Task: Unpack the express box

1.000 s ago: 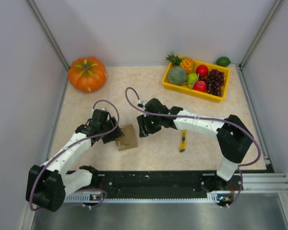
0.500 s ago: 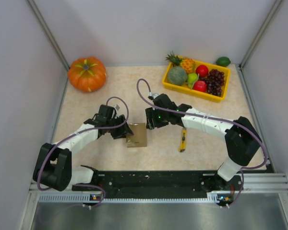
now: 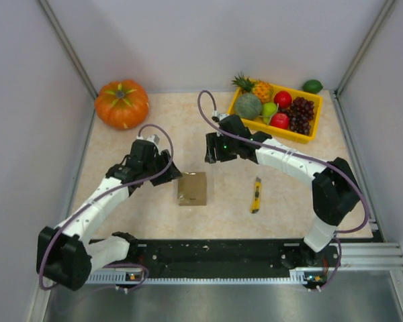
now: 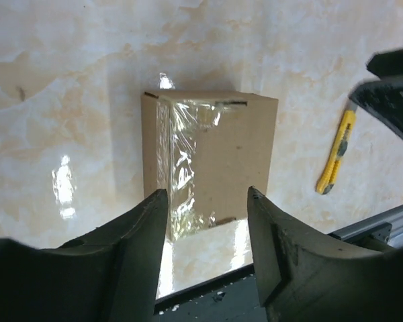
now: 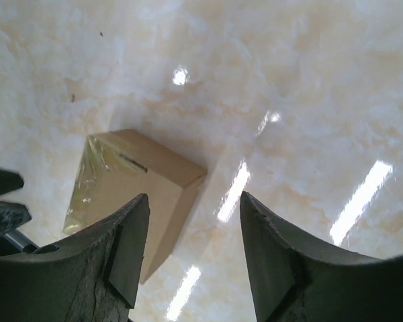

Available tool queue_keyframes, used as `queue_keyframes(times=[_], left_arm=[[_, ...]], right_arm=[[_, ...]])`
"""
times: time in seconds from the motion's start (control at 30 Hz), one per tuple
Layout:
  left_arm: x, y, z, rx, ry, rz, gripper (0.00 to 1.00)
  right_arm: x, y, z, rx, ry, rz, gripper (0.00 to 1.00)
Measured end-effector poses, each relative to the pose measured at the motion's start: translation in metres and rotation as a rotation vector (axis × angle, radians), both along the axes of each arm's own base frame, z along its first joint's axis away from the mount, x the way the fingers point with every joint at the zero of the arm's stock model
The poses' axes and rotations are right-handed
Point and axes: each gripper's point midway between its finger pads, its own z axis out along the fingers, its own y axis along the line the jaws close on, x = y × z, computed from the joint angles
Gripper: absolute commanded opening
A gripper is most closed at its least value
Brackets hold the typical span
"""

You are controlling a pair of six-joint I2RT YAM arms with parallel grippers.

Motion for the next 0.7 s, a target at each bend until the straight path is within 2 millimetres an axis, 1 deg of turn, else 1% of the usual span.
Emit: queue_keyframes(times=[0.03, 0.07, 0.13, 0.2, 0.3, 0.33, 0.43, 0.5, 0.6, 0.7], left_arm=[[-0.005, 0.002, 0.007, 0.001, -0.016, 0.012, 0.34], [-0.009, 0.003, 0.014, -0.006, -0.036, 0.023, 0.31], [-0.025, 0.003, 0.023, -0.035, -0.076, 0.019, 0.27], [-0.043, 0.004, 0.023, -0.063, -0.09, 0.007, 0.27], [-0.072, 0.004, 0.007, -0.095, -0.055, -0.026, 0.25], [-0.079, 0.004, 0.002, -0.102, -0.042, -0.038, 0.24], [-0.099, 0.002, -0.018, -0.11, 0.016, -0.073, 0.23], [-0.106, 0.0, -0.028, -0.113, 0.049, -0.094, 0.24], [-0.11, -0.008, -0.039, -0.115, 0.08, -0.131, 0.23], [-0.11, -0.02, -0.05, -0.102, 0.11, -0.171, 0.15]], right_arm=[[0.005, 0.004, 0.003, 0.007, -0.011, 0.008, 0.56], [0.01, 0.008, 0.005, 0.012, -0.016, 0.019, 0.55], [0.017, 0.016, 0.006, 0.019, -0.027, 0.044, 0.56], [0.022, 0.022, 0.001, 0.014, -0.025, 0.062, 0.54], [0.028, 0.026, -0.008, -0.003, -0.019, 0.07, 0.52], [0.03, 0.027, -0.012, -0.009, -0.016, 0.067, 0.52], [0.035, 0.026, -0.027, -0.04, 0.002, 0.05, 0.51], [0.036, 0.027, -0.04, -0.058, 0.025, 0.044, 0.51], [0.036, 0.028, -0.056, -0.081, 0.06, 0.044, 0.51], [0.035, 0.03, -0.064, -0.088, 0.083, 0.052, 0.51]])
